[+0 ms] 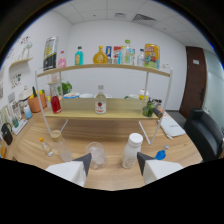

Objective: Make me a cup of Mount Fuji.

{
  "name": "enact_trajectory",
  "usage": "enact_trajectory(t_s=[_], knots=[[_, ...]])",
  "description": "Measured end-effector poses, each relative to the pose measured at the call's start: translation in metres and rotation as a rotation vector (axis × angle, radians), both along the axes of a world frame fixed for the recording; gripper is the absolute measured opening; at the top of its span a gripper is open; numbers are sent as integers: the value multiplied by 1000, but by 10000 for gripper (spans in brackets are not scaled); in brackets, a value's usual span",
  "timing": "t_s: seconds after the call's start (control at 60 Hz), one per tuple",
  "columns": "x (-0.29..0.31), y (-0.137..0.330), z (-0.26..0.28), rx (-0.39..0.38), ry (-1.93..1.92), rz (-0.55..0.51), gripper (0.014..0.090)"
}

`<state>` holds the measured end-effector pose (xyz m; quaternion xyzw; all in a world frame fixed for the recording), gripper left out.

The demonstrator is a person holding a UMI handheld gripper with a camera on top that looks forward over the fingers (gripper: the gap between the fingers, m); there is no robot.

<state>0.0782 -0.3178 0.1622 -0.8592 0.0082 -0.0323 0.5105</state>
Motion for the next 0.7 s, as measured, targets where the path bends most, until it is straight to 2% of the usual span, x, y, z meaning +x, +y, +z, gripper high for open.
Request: enact_trajectory(t_s=[0.3, 0.7], knots=[[-61, -21, -2, -33, 13, 35, 859], [-67, -24, -2, -42, 27, 7, 863]])
